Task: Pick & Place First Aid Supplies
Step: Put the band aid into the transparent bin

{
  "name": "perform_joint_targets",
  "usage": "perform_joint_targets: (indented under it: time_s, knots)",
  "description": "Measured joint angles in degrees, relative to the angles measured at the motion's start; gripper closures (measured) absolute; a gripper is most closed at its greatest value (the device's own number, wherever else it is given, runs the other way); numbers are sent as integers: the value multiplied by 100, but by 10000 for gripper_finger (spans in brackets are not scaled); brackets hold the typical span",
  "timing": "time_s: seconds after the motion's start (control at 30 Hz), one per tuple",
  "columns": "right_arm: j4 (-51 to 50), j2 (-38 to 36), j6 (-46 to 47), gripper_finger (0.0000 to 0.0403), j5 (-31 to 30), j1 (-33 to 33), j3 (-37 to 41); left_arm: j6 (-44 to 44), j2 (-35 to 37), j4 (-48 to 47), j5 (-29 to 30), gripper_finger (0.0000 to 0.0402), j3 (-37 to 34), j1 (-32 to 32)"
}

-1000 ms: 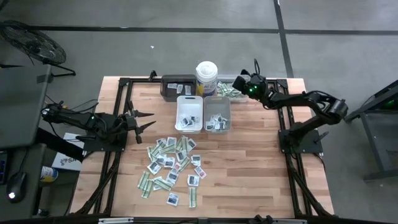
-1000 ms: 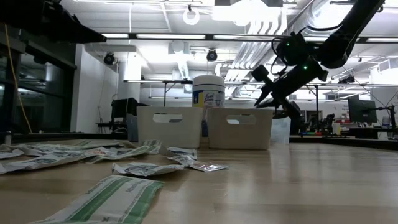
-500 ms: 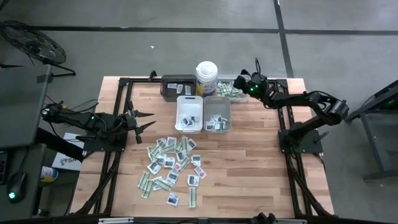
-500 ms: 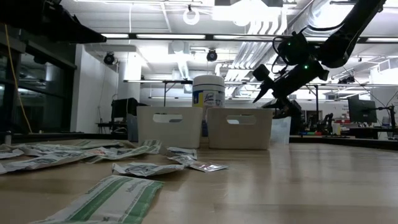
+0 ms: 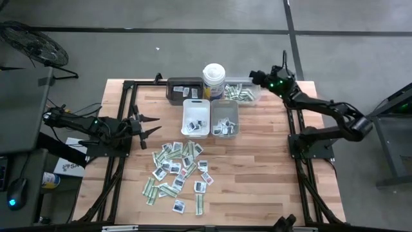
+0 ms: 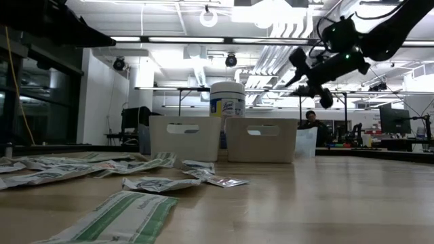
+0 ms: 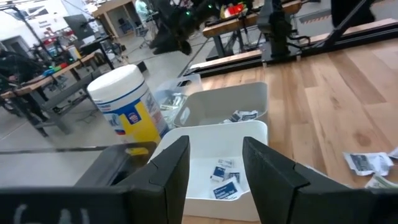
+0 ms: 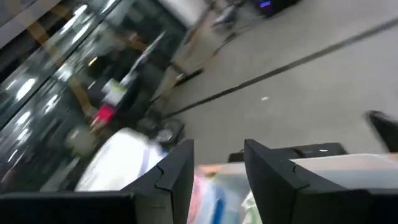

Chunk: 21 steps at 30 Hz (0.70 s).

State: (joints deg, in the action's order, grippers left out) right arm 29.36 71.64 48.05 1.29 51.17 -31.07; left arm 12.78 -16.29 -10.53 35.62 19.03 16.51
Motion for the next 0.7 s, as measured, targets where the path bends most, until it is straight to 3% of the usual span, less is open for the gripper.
perform_joint_targets:
  time_s: [0.23, 0.47, 0.7]
  knots:
    - [-52, -389, -453, 269, 1003, -345, 0, -213, -2, -189, -518, 257, 0, 2]
    - [-43, -609, -942, 269, 1607, -1012, 0, -635, -113, -718, -1543, 257, 0, 2]
    - [-45, -622, -938, 269, 1663, -1897, 0, -2795, -491, -1540, -2210, 257, 0, 2]
